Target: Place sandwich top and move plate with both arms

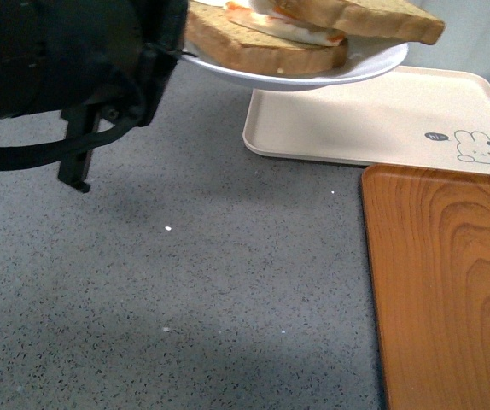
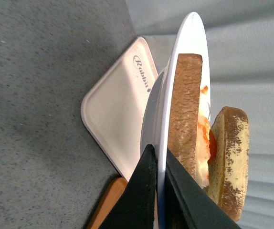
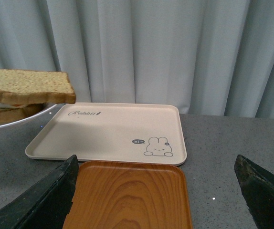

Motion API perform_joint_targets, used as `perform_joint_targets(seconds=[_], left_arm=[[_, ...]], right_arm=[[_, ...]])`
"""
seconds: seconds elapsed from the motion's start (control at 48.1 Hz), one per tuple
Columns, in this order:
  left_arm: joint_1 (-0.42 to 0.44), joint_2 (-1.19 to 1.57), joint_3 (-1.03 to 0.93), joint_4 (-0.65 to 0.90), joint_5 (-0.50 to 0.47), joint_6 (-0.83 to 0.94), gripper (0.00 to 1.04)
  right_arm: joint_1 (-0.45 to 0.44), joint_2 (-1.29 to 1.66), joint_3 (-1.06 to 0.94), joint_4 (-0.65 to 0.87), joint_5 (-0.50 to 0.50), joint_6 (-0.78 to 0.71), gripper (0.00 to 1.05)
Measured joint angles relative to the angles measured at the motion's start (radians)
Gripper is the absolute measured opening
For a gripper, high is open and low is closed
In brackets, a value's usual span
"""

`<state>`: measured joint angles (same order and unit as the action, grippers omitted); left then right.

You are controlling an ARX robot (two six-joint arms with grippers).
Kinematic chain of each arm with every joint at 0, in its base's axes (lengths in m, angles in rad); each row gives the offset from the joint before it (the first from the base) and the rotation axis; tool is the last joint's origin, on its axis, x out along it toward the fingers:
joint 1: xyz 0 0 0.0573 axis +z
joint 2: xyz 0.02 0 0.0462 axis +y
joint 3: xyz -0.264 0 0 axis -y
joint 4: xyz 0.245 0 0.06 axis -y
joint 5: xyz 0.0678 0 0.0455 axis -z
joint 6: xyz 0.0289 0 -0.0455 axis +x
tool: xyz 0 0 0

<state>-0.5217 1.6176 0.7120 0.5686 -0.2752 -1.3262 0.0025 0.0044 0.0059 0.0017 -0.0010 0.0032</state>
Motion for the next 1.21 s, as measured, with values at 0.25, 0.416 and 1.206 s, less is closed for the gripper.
perform_joint_targets(seconds=[0.25,0.416,1.206], left_arm=[[-0.032,0.096,0.101,-0.054,-0.028,0.05,0.04],[-0.05,0.134,0.154,-0.075,-0.045,0.07,0.04],[-0.109,0.311,0.296,-0.08,-0.043,0.068,0.04]], right_arm=[[0.0,0.0,0.0,0.0,0.0,0.0,0.96],[0.0,0.0,0.0,0.0,0.0,0.0,0.96],[0.0,0.0,0.0,0.0,0.0,0.0,0.96]])
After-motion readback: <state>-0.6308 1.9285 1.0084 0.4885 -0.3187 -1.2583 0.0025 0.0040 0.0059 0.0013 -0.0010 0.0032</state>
